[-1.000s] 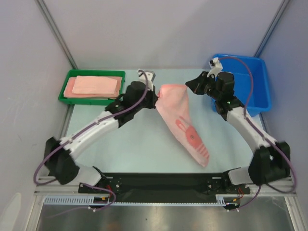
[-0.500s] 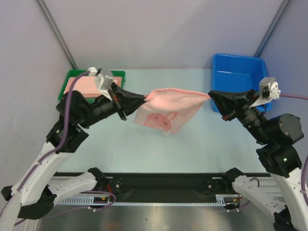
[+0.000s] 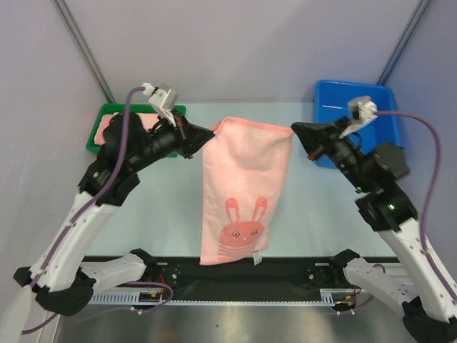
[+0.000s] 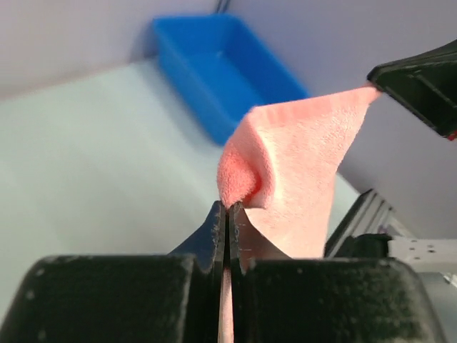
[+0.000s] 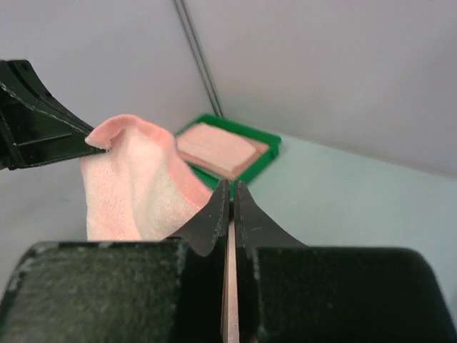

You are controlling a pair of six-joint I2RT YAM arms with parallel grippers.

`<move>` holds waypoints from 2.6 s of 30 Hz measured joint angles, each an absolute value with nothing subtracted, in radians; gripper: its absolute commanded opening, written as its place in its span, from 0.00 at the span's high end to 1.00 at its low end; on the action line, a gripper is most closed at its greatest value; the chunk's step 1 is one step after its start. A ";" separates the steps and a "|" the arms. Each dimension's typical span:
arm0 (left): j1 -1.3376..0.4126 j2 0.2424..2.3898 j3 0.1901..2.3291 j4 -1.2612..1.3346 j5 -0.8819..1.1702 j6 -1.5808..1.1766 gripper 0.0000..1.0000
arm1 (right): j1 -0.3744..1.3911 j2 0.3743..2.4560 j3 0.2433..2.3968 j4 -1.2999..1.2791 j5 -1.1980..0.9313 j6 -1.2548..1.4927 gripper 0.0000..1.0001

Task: Fold and stack the towels
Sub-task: Flatten out the crumpled towel, then fold the towel

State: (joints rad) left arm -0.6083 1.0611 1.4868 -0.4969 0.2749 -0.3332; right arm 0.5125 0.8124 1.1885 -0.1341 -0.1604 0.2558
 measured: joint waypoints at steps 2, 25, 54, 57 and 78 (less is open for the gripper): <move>-0.545 1.102 1.422 -0.471 0.295 -0.340 1.00 | 0.493 0.908 1.140 -0.071 -0.159 0.253 1.00; -0.177 2.222 1.741 -0.015 0.717 -0.355 1.00 | 0.199 2.078 1.485 0.404 -0.533 0.301 1.00; -0.245 1.491 0.815 -0.026 0.511 -0.230 0.72 | 0.431 1.471 0.640 0.200 -0.414 0.355 0.99; -0.276 1.360 0.730 -0.020 0.409 -0.284 0.66 | 0.474 1.390 0.599 0.195 -0.389 0.354 0.94; -0.417 1.664 1.018 -0.084 0.233 -0.423 0.51 | 0.508 1.282 0.539 0.087 -0.324 0.327 0.62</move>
